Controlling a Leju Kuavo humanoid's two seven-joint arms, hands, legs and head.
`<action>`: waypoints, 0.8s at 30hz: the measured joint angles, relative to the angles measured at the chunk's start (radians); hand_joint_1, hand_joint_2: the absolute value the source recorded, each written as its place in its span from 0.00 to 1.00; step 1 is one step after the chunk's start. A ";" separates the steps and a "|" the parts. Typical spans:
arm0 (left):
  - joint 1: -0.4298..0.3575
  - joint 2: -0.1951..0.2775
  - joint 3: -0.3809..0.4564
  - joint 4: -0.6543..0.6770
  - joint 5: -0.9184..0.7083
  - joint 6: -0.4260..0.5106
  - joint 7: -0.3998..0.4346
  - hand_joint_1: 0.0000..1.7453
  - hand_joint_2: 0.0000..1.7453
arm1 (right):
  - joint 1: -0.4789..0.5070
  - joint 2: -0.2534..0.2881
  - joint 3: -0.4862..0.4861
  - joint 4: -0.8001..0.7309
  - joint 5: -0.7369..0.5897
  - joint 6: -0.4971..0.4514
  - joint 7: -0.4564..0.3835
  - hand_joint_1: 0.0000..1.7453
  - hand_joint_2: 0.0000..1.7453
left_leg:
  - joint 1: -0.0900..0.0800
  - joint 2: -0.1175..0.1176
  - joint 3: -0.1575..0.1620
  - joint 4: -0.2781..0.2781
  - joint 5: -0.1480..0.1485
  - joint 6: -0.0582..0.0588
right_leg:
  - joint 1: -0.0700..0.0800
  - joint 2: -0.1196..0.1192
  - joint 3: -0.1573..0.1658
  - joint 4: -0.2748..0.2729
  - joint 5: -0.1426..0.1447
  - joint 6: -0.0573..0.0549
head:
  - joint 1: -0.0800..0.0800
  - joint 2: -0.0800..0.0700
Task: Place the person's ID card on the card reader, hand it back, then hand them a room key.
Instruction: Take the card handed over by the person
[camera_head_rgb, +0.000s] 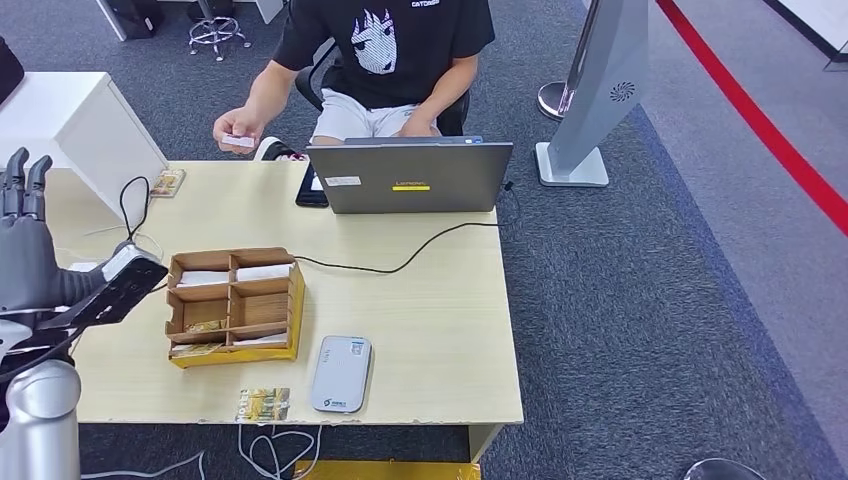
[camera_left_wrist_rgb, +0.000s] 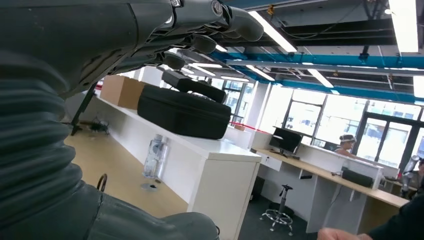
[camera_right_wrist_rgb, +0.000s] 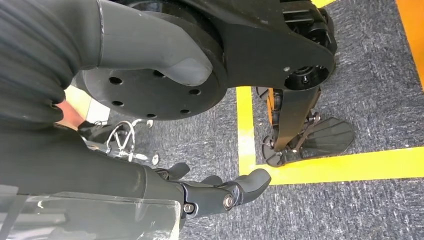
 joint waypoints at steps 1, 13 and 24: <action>-0.015 0.012 -0.021 0.017 -0.016 0.001 0.011 0.00 1.00 | 0.000 0.000 0.003 0.000 0.003 0.001 0.000 0.00 1.00 | 0.000 0.000 0.000 0.000 0.000 0.000 | 0.000 0.000 0.000 0.000 0.000 0.000 | 0.000 0.000; -0.178 0.151 -0.257 0.227 -0.207 0.042 0.152 0.00 1.00 | -0.002 0.000 0.037 0.004 0.036 0.012 0.004 0.00 1.00 | 0.000 0.000 0.000 0.000 0.000 0.000 | 0.000 0.001 0.000 0.000 0.000 0.000 | 0.000 0.000; -0.326 0.299 -0.467 0.424 -0.400 0.093 0.296 1.00 1.00 | -0.003 0.000 0.065 0.008 0.068 0.014 0.004 0.00 1.00 | 0.000 0.000 0.000 0.000 0.000 0.000 | 0.000 0.001 0.000 0.001 0.000 0.000 | 0.000 0.000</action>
